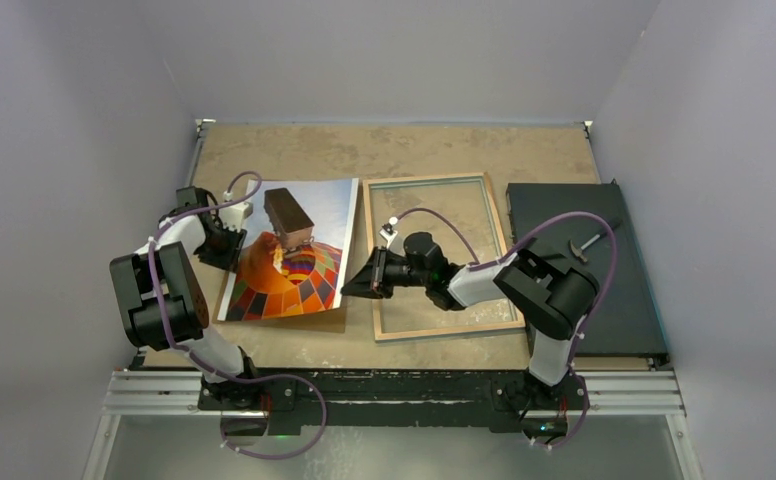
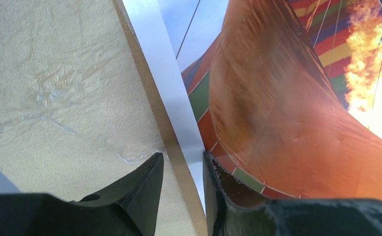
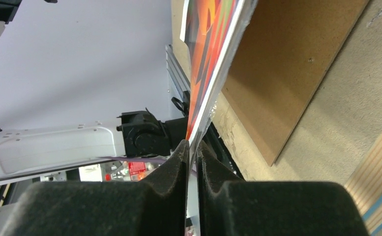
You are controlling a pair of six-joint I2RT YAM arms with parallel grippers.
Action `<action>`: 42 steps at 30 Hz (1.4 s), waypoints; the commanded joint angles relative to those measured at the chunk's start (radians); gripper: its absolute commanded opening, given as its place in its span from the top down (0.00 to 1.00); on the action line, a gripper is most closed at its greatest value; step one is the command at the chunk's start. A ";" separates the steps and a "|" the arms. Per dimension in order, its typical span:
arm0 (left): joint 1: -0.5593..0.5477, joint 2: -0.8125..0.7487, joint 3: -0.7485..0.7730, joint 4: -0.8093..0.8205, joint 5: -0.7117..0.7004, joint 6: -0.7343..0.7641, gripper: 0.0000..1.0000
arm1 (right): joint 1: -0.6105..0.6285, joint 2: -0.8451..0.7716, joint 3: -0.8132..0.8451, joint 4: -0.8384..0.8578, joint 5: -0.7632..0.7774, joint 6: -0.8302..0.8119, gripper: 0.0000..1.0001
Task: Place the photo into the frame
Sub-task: Move the photo frame item to the center of the board.
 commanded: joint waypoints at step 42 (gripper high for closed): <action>-0.019 -0.002 0.103 -0.069 -0.007 -0.006 0.60 | -0.025 -0.383 0.514 -1.170 0.424 -0.472 1.00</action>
